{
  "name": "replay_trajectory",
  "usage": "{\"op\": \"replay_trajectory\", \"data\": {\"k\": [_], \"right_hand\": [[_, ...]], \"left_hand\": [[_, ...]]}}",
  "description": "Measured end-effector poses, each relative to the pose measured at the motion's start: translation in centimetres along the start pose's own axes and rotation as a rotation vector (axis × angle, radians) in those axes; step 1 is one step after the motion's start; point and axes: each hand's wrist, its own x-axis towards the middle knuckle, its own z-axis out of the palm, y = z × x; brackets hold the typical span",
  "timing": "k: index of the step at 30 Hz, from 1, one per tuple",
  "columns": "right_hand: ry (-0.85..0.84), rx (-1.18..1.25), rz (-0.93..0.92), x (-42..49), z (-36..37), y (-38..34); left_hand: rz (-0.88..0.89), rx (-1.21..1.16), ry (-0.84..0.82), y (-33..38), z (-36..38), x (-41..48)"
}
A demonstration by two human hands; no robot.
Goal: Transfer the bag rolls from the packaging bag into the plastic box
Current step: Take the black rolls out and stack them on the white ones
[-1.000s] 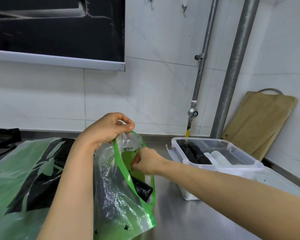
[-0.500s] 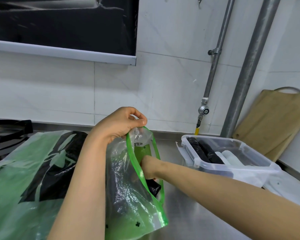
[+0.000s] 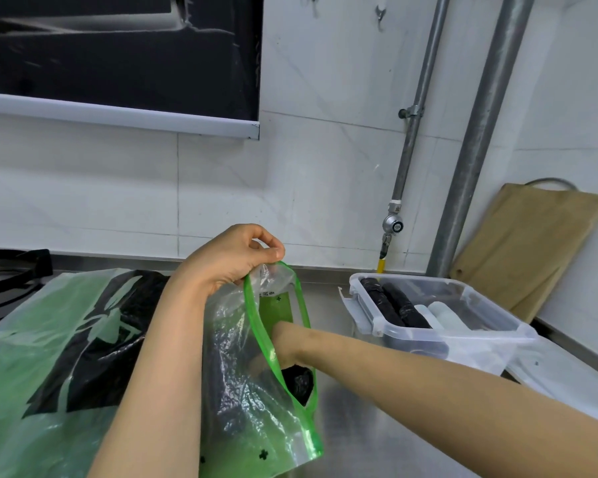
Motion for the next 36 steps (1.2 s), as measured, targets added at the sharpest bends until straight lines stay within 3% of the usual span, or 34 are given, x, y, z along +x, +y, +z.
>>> {"op": "replay_trajectory", "data": {"k": [6,15,21,29,36], "right_hand": [[0.012,0.208,0.050,-1.8,-1.9,1.0],[0.057,0.131,0.125,-6.3,-7.3,3.5],[-0.033,0.523,0.168,-7.8,-10.0,5.4],[0.157,0.622,0.224,-9.0,-13.4,9.2],[0.262,0.567,0.359,-9.1,-13.5,13.4]], "left_hand": [[-0.013,-0.004,-0.008,-0.3,0.1,0.2],[-0.017,0.059,-0.009,-0.1,0.5,0.2],[-0.029,0.064,-0.013,-0.4,0.7,0.6],[-0.036,0.088,-0.026,-0.3,1.1,0.6],[-0.044,0.084,-0.033,-0.2,1.3,0.8]]}}
